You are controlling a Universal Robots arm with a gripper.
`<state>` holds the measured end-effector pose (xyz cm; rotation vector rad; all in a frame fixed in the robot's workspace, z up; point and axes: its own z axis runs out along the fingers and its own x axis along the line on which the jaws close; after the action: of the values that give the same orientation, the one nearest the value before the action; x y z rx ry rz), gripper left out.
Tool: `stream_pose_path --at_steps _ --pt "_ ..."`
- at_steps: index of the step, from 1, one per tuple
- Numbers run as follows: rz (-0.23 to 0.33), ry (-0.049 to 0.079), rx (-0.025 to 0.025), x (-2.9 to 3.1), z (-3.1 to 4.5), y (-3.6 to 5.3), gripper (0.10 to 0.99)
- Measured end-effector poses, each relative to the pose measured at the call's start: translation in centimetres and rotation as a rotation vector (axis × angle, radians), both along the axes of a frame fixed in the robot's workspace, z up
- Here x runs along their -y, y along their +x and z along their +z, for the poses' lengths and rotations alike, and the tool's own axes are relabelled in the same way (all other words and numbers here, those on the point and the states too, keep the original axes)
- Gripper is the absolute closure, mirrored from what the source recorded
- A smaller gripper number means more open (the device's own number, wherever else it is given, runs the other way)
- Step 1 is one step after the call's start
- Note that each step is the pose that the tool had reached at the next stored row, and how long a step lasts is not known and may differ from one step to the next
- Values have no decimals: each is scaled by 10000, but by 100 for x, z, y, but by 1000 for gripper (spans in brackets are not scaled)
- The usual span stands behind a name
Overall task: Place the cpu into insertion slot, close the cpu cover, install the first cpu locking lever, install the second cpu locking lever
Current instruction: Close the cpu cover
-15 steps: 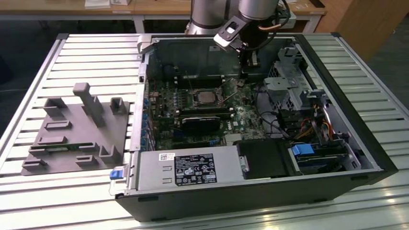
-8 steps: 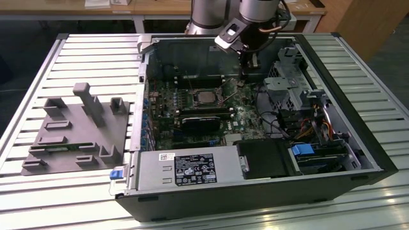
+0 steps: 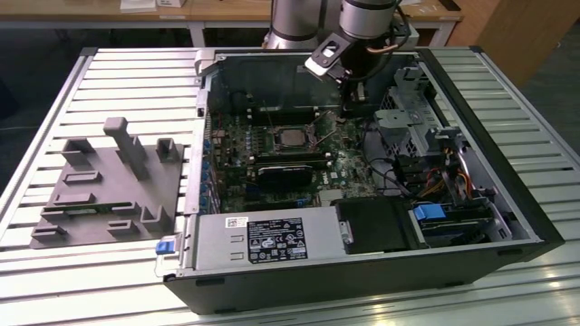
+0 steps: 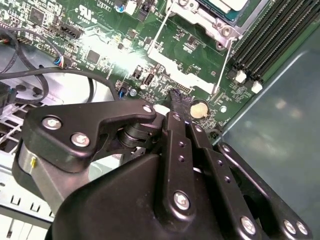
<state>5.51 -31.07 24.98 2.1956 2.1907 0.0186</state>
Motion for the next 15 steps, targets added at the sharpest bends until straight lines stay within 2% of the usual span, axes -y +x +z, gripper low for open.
stream_pose_path --at_steps 9,15 --pt "0 -53 -41 0 -118 13 984" --pt "0 -80 -50 0 -128 14 984"
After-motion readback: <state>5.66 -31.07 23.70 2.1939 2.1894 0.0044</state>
